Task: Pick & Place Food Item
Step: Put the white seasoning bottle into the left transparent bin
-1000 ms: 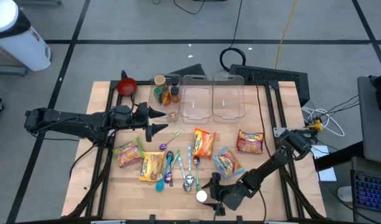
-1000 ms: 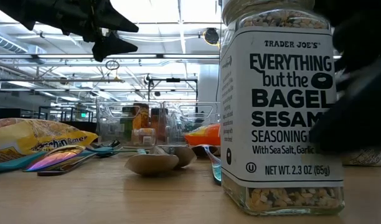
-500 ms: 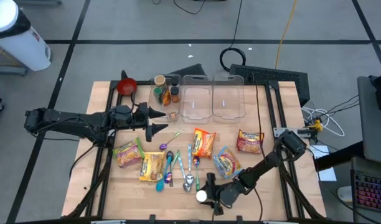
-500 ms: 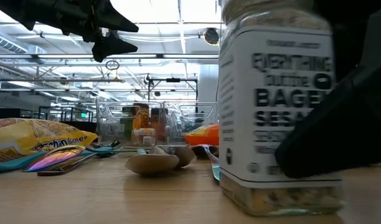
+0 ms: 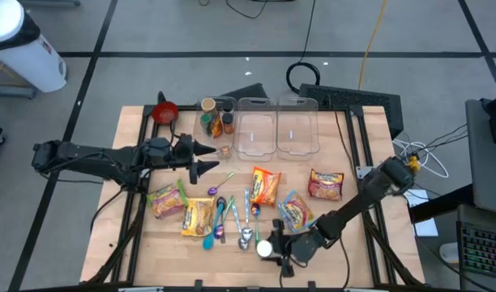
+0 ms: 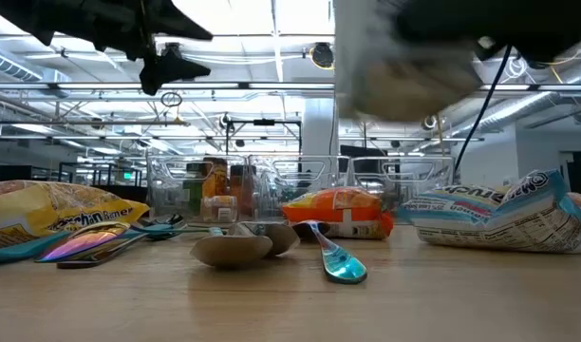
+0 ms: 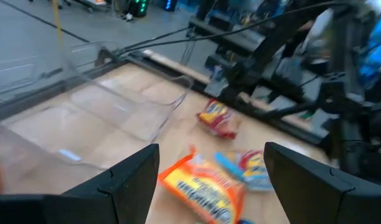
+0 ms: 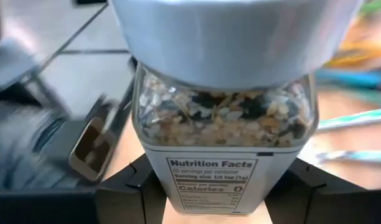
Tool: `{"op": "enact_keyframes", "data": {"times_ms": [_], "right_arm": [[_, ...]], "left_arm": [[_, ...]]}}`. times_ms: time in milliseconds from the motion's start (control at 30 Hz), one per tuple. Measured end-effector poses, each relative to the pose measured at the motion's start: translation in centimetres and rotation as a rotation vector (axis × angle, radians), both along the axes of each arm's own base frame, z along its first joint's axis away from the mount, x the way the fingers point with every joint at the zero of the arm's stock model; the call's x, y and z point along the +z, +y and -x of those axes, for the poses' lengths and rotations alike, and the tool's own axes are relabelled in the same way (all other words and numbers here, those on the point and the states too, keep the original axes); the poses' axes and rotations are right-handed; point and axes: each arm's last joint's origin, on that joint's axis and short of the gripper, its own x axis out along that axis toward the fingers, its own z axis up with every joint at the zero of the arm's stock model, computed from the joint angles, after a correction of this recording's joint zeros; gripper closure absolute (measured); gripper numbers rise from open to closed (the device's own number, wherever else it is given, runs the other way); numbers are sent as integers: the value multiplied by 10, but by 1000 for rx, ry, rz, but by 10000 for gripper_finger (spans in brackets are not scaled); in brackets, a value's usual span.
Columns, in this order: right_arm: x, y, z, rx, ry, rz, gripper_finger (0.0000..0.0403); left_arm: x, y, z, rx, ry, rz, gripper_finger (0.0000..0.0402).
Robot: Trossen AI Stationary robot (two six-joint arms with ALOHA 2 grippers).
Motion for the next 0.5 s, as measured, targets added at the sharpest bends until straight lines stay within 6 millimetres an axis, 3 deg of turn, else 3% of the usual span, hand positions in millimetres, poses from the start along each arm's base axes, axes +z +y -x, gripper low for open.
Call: {"op": "enact_keyframes", "data": {"times_ms": [200, 500], "right_arm": [[38, -33, -8, -63, -91, 97, 212], [43, -100, -38, -144, -81, 119, 212]], "left_arm": [[-1, -7, -5, -43, -7, -37, 105], [-20, -7, -21, -42, 87, -16, 105]]}}
